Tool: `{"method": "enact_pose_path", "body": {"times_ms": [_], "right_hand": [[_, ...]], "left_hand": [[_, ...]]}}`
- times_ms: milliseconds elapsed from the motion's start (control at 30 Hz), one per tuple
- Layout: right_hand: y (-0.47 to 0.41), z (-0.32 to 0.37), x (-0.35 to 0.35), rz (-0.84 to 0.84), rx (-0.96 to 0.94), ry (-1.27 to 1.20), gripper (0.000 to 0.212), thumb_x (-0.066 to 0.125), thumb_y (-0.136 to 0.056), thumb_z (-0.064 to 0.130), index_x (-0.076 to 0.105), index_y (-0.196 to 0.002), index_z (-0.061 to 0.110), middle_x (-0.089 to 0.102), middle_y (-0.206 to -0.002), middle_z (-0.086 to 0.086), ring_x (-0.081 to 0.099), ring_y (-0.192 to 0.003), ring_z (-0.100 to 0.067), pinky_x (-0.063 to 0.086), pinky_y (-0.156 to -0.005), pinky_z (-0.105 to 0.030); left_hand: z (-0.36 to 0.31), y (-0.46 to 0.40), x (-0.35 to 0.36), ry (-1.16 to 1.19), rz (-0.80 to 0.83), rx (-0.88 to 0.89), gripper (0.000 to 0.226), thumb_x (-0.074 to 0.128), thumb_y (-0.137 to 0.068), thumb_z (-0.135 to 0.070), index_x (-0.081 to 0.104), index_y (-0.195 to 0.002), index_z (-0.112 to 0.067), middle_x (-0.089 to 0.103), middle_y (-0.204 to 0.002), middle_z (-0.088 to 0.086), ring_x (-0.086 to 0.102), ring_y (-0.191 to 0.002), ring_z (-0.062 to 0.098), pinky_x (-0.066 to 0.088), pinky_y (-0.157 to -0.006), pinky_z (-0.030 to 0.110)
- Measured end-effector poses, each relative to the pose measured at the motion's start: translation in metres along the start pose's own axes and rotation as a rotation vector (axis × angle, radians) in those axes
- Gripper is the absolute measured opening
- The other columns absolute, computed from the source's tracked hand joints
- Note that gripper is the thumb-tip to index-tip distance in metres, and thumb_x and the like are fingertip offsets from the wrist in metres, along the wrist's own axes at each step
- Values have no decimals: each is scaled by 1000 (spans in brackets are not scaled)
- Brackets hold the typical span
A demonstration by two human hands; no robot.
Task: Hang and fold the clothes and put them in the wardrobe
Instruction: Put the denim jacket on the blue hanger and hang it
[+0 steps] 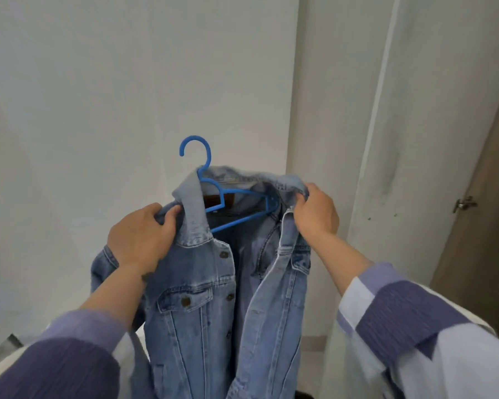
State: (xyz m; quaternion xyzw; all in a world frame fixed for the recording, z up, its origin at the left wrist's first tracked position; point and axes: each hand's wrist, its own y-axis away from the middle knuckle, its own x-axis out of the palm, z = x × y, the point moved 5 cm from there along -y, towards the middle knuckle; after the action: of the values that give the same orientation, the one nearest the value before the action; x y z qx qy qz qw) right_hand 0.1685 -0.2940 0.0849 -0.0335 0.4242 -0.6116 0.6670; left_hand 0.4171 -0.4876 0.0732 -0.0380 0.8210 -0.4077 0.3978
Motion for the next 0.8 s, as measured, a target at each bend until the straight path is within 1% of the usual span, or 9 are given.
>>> {"method": "enact_pose_path", "body": {"times_ms": [67, 167, 333, 400, 533, 633, 667, 767, 800], "right_hand": [[2, -6, -19, -38, 20, 7, 20, 40, -96, 22, 58, -104, 17, 65, -103, -11, 59, -92, -32, 48, -72, -35], [10, -25, -47, -82, 83, 9, 21, 39, -96, 22, 59, -104, 20, 64, -101, -11, 59, -89, -32, 44, -68, -32], [23, -40, -85, -102, 53, -23, 18, 41, -97, 26, 58, -100, 22, 64, -98, -10, 58, -85, -31, 42, -66, -32], [27, -39, -100, -97, -4, -30, 16, 42, -96, 26, 57, -97, 19, 63, -95, -9, 58, -84, -30, 40, -65, -31], [40, -45, -138, -93, -127, 0, 17, 46, -95, 29, 58, -93, 18, 62, -86, -7, 57, -80, -27, 40, -64, -32], [52, -65, -173, -91, -172, 41, 22, 49, -93, 29, 43, -73, 24, 51, -71, -3, 51, -72, -27, 38, -62, -36], [59, -72, -182, -63, -196, 68, 24, 50, -93, 29, 39, -72, 26, 48, -69, -1, 50, -70, -27, 37, -61, -36], [87, -91, -201, 44, -255, 194, 12, 49, -94, 31, 51, -88, 21, 53, -76, -4, 52, -72, -26, 36, -58, -34], [94, -97, -207, 77, -261, 232, 12, 48, -95, 32, 52, -93, 20, 53, -77, -4, 51, -71, -24, 35, -55, -32]], "left_hand": [[-7, 0, -14, 17, -21, 32, 48, 40, -91, -56, 53, -65, -18, 56, -64, 5, 49, -63, 29, 30, -53, 29], [-17, -3, -31, 37, -49, 97, 49, 41, -91, -57, 52, -62, -19, 54, -62, 5, 55, -65, 33, 32, -53, 29], [-54, 9, -37, 43, -27, 171, 53, 40, -90, -58, 46, -57, -17, 47, -54, 0, 45, -55, 26, 27, -48, 27], [-74, 19, -33, 33, 1, 151, 52, 39, -91, -57, 48, -58, -18, 46, -54, -2, 45, -56, 25, 27, -49, 27], [-114, 32, -22, 89, 73, 75, 50, 37, -91, -55, 49, -60, -17, 53, -61, 2, 49, -59, 26, 34, -55, 28], [-148, 36, -22, 159, 125, 10, 49, 36, -91, -55, 54, -66, -17, 55, -67, 3, 49, -64, 26, 36, -60, 29], [-160, 37, -23, 185, 136, -3, 48, 36, -91, -55, 56, -68, -17, 54, -67, 3, 49, -65, 26, 37, -61, 29], [-202, 48, -30, 279, 117, 17, 46, 38, -91, -54, 57, -70, -17, 54, -66, 1, 48, -64, 26, 35, -62, 30], [-216, 53, -33, 312, 96, 42, 45, 39, -91, -53, 57, -70, -17, 54, -66, 1, 48, -64, 26, 35, -62, 30]]}}
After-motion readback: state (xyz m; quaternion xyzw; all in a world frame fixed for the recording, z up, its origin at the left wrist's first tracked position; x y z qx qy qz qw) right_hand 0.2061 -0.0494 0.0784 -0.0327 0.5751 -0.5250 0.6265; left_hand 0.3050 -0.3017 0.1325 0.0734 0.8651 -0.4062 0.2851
